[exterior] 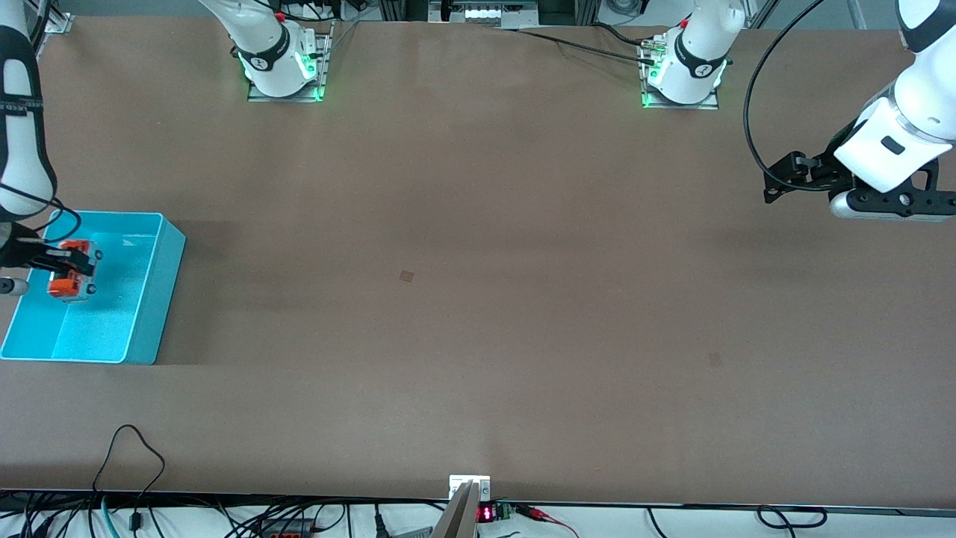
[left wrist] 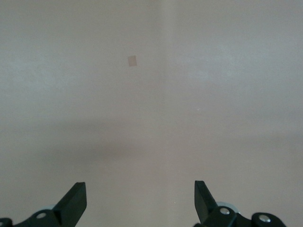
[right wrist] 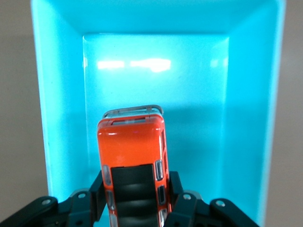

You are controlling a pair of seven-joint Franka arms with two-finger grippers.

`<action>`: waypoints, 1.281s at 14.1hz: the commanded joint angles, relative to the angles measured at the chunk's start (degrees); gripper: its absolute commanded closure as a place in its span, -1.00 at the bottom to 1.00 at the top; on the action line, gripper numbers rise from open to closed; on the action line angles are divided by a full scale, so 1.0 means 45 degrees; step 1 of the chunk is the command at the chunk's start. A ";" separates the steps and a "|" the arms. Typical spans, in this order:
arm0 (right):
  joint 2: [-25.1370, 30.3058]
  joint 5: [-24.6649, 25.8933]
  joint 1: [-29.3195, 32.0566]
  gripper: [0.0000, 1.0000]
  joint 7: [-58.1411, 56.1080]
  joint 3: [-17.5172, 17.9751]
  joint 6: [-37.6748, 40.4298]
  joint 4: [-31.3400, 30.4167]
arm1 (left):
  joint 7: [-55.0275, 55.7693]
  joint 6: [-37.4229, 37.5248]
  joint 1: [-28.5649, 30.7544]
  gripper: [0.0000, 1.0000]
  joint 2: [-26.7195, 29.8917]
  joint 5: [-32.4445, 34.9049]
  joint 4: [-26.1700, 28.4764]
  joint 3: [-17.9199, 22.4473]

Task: Wind up bus and store in blue box
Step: 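Lower the bus into the blue box and open the right gripper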

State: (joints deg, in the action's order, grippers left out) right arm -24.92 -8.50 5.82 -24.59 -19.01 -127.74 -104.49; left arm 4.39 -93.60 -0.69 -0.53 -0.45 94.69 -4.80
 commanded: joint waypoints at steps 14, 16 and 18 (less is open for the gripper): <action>-0.2354 -0.1685 0.0776 1.00 -0.1489 -0.0015 -0.1808 0.0037 | 0.0235 0.0115 -0.0062 -1.00 0.0138 0.0236 0.0013 -0.0163; -0.2354 -0.1685 0.0776 0.92 -0.1527 -0.0015 -0.1789 0.0037 | 0.0235 0.0115 -0.0042 -1.00 0.0137 0.0236 0.0013 -0.0143; -0.2354 -0.1647 0.0756 0.68 -0.1605 0.0063 -0.1789 0.0037 | 0.0235 0.0115 -0.0061 -1.00 0.0138 0.0236 0.0013 -0.0143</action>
State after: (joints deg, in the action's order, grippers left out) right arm -35.65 -14.70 8.96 -30.12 -19.26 -135.67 -104.40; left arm 4.51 -93.53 -0.72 -0.53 -0.45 94.69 -5.31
